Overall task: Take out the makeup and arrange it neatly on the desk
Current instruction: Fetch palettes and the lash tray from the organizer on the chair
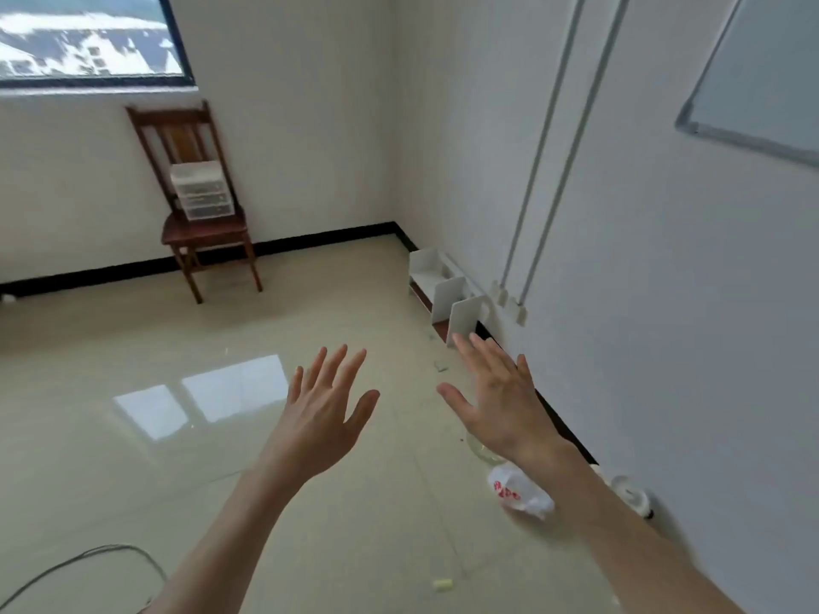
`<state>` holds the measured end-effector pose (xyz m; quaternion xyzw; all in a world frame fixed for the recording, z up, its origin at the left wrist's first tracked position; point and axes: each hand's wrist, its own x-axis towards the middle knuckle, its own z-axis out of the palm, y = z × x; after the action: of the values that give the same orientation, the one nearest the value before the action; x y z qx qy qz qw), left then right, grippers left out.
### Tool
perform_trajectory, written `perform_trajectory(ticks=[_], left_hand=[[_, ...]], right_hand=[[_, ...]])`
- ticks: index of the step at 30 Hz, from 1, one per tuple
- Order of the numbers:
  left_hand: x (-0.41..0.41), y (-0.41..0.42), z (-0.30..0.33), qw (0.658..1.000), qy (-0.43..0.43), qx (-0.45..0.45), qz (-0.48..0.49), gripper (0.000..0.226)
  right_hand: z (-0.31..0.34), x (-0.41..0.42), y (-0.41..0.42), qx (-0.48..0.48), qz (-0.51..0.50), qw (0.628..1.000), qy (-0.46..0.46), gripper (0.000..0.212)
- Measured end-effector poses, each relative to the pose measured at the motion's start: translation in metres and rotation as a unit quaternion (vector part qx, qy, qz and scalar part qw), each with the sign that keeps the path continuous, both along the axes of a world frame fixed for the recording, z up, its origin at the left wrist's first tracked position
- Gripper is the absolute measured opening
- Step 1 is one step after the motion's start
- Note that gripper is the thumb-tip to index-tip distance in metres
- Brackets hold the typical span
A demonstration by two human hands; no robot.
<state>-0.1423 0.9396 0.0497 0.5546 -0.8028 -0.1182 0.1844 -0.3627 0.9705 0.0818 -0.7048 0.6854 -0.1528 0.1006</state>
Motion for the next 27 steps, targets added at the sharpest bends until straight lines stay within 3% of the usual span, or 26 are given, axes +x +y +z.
perform_trajectory(ticks=[13, 27], left_hand=[[0.09, -0.111, -0.024, 0.968, -0.04, 0.028, 0.245, 0.06], [0.245, -0.379, -0.032, 0.959, -0.056, 0.011, 0.278, 0.062]], right_hand=[[-0.013, 0.1, -0.228, -0.019, 0.239, 0.971, 0.009, 0.069], [-0.038, 0.264, -0.504, -0.007, 0.277, 0.96, 0.029, 0.073]])
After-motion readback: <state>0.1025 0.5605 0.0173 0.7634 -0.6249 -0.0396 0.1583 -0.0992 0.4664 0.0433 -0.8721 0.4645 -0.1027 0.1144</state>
